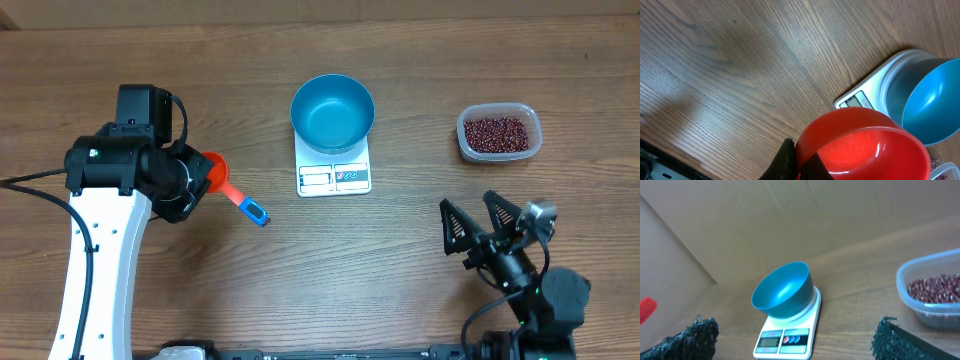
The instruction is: Scoop item into bowl and weigh 150g on scale
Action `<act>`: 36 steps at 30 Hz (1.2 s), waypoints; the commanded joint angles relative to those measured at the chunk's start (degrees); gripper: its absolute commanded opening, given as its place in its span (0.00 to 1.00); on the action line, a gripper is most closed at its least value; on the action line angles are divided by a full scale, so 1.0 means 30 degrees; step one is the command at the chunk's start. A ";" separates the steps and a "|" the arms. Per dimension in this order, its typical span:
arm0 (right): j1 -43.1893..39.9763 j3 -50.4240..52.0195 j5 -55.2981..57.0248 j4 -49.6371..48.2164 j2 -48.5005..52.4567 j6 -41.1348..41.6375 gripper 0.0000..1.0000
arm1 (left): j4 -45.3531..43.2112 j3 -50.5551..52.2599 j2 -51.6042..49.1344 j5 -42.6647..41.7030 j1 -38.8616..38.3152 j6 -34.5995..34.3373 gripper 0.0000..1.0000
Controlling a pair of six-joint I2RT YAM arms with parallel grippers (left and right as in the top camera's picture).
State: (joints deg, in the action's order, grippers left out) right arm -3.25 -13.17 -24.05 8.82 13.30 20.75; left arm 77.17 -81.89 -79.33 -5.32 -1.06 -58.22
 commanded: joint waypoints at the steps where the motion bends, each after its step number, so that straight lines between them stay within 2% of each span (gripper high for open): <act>1: 0.0044 -0.1851 -0.0503 0.0437 0.2186 0.0073 1.00 | 0.0029 -0.0007 0.0248 -0.0080 -0.0051 -0.0262 0.04; 9: 0.0044 -0.5370 -0.3934 0.0663 0.7621 0.0095 1.00 | -0.0095 -0.0007 0.0233 -0.0080 -0.0051 -0.0255 0.04; 17: 0.0044 -0.5989 -0.7686 -0.1421 1.0076 0.0182 1.00 | -0.0284 -0.0007 0.0233 -0.0087 -0.0051 -0.0503 0.04; 21: 0.0044 -0.5989 -0.8087 -0.2091 1.0652 0.2885 1.00 | -0.0277 -0.0007 0.0233 -0.0087 -0.0051 -0.2295 0.04; 31: 0.0044 -0.5989 -0.8021 -0.4670 1.1686 1.2131 1.00 | -0.0240 0.0000 0.0233 -0.0452 -0.0444 -0.7599 0.04; 34: 0.0087 -0.5989 -0.8043 -0.5042 1.2138 1.3566 1.00 | -0.0248 0.0000 0.0233 -0.0452 -0.1144 -0.9479 0.04; 36: 0.0204 -0.5989 -0.8291 -0.5034 1.2422 1.3595 1.00 | -0.0262 0.0000 0.0233 -0.0452 -0.1719 -1.0418 0.04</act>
State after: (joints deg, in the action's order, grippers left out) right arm -3.22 -29.69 -47.86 -5.93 49.54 55.53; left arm 76.49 -81.89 -79.33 -6.07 -4.10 -81.12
